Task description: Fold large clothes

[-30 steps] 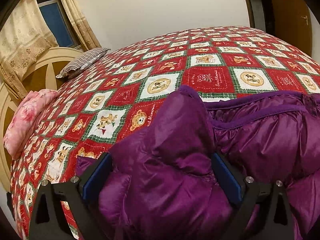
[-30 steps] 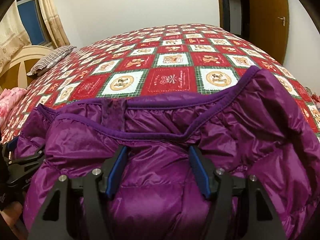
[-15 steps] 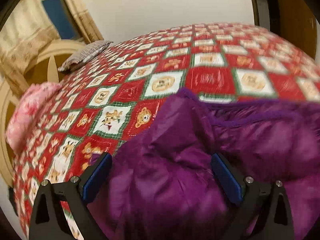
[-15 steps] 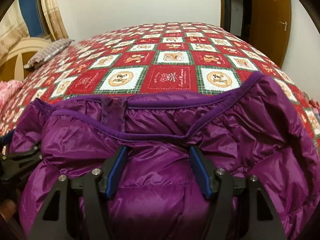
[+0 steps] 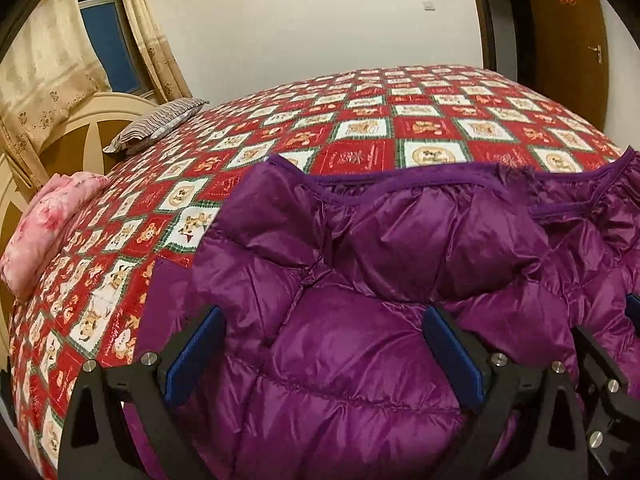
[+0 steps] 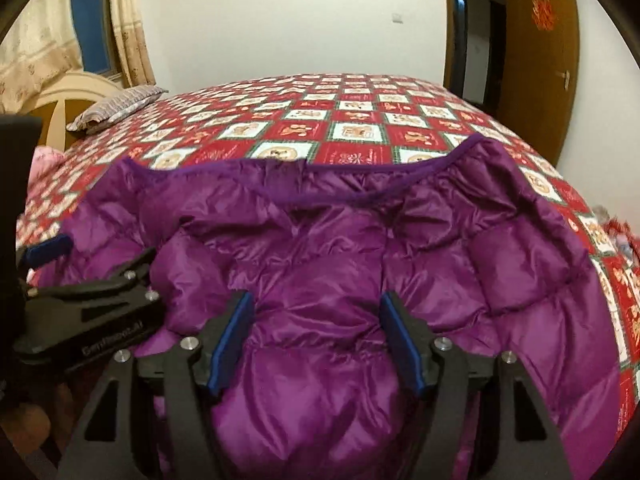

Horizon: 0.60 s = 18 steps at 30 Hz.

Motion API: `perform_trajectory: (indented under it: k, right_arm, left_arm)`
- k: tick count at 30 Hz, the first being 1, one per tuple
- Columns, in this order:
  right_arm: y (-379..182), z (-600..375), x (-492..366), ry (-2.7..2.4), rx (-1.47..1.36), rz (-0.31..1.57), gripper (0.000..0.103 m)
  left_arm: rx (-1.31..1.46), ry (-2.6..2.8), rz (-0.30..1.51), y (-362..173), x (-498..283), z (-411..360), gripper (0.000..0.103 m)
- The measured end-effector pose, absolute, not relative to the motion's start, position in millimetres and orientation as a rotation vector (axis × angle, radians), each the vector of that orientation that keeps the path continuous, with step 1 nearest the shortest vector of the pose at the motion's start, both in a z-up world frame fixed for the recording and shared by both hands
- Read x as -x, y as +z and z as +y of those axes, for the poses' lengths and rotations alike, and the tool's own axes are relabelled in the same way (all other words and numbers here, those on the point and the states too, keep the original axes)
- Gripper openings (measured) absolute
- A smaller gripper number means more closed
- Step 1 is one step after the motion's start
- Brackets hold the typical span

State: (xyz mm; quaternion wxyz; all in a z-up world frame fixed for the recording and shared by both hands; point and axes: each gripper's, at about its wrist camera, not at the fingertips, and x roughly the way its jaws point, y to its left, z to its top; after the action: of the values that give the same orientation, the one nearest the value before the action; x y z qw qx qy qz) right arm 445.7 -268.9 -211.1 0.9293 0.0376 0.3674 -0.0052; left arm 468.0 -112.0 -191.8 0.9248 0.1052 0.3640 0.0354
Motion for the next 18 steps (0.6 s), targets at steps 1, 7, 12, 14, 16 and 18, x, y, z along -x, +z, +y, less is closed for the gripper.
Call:
perform_trajectory:
  k: [1,7,12,14,16,18]
  right_arm:
    - [-212,-268,-448,-0.013,-0.073,0.761,0.073]
    - [-216,-264,-451,-0.026,-0.049,0.779,0.075]
    - [-218,-263,-454,-0.033,-0.044,0.793,0.076]
    - [-219,-263,-454,-0.033,-0.045,0.794,0.077]
    - [-219,-263,-455,-0.031,-0.050,0.794,0.077]
    - [-220,-263,-455,-0.032,-0.050,0.794,0.077]
  left_arm:
    - [-0.216,0.078,0.752,-194,-470,-111,0.100]
    - [-0.244,0.117,0.751,-201,-470,-116,0.101]
    - [-0.270,0.136,0.749,-203,-470,-120,0.102]
    - [-0.267,0.135,0.748,-203,-470,-120,0.102]
    - [-0.267,0.135,0.748,-203,-470,-120,0.102]
    - [-0.265,0.134,0.747,-204,-470,-119,0.102]
